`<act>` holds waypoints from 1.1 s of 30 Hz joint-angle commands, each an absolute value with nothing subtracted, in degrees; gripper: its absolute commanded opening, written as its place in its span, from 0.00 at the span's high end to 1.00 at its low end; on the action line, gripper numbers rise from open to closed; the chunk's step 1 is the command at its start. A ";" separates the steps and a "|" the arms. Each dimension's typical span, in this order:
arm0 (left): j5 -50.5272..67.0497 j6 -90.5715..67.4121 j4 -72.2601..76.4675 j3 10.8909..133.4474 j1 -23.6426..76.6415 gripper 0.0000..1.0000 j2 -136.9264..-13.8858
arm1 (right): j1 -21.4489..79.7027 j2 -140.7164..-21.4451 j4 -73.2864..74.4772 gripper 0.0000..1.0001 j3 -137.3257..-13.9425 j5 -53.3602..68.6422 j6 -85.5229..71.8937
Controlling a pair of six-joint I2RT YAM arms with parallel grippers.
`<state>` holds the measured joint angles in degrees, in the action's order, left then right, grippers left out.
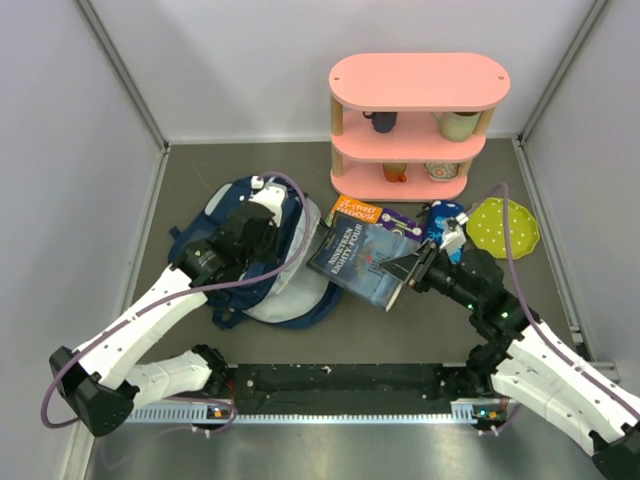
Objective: Pack the student bag
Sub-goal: Place the book in the student bag.
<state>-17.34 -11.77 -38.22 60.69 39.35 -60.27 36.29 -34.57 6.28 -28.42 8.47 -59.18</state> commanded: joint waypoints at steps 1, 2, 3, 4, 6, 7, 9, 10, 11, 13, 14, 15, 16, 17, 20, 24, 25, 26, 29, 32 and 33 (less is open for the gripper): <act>-14.33 -10.81 -29.98 63.81 39.29 1.00 -57.22 | 35.95 -38.66 -13.37 1.00 -28.82 17.14 -65.74; -13.63 -10.90 -29.01 63.55 39.29 1.00 -56.43 | 35.95 -39.28 -13.10 1.00 -28.83 16.70 -65.92; -12.75 -10.90 -28.48 63.37 39.29 1.00 -55.99 | 35.95 -40.42 -13.36 1.00 -28.83 16.70 -65.83; -12.48 -10.81 -27.95 63.20 39.29 1.00 -55.20 | 35.95 -40.69 -13.36 1.00 -28.83 16.70 -65.74; -12.04 -10.81 -27.25 63.37 39.29 1.00 -54.58 | 36.12 -41.57 -13.54 1.00 -28.83 16.35 -65.65; -12.39 -10.72 -26.99 63.63 39.20 1.00 -54.23 | 36.04 -42.44 -13.62 1.00 -28.92 16.26 -65.83; -12.39 -10.64 -26.81 63.89 39.03 1.00 -54.05 | 36.73 -43.33 -15.20 1.00 -28.74 16.44 -65.74; -11.78 -10.55 -26.98 64.33 39.11 1.00 -54.14 | 37.17 -44.55 -15.38 1.00 -28.83 16.26 -65.66; -10.73 -10.29 -26.81 64.60 38.94 1.00 -54.23 | 37.44 -45.34 -16.16 1.00 -28.92 16.09 -65.65; -8.80 -9.76 -25.49 64.51 39.02 1.00 -53.88 | 38.75 -47.45 -17.31 1.00 -29.44 16.08 -65.39; -7.83 -9.67 -25.05 64.42 39.02 1.00 -53.70 | 39.37 -49.46 -18.88 1.00 -29.53 15.39 -65.56; -7.65 -9.67 -24.79 64.42 38.94 1.00 -53.79 | 40.07 -50.53 -19.42 1.00 -29.62 14.68 -65.91; -7.65 -9.58 -24.61 64.60 38.94 1.00 -53.88 | 41.21 -51.49 -20.12 1.00 -29.97 14.07 -66.18; -7.65 -9.49 -24.61 64.69 38.94 1.00 -53.79 | 41.92 -53.59 -21.52 1.00 -30.14 12.76 -66.01; -7.12 -9.32 -24.87 65.13 38.94 1.00 -54.23 | 44.12 -57.46 -22.58 1.00 -31.81 10.38 -66.09; -6.24 -9.58 -24.43 65.21 38.85 1.00 -54.40 | 46.40 -62.29 -27.39 1.00 -34.10 7.83 -66.35; -6.07 -9.84 -24.35 65.21 38.93 1.00 -54.40 | 46.75 -63.18 -28.20 1.00 -34.45 7.39 -66.71; -6.06 -9.84 -24.08 65.13 38.94 1.00 -54.40 | 47.54 -64.24 -28.91 1.00 -34.89 6.60 -66.88; -5.71 -10.37 -23.38 65.04 38.94 1.00 -54.49 | 48.16 -68.37 -32.16 1.00 -36.47 5.46 -67.32; -5.10 -10.81 -22.85 65.21 38.85 1.00 -54.49 | 48.34 -72.41 -35.06 1.00 -37.96 4.92 -68.99; -4.92 -10.98 -22.42 65.21 38.85 1.00 -54.67 | 48.60 -73.38 -36.72 1.00 -38.23 4.75 -69.26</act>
<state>-6.68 -10.50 -35.53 60.77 39.03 -56.03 47.40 -71.22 -20.93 -32.56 6.79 -66.37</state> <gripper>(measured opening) 0.033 0.197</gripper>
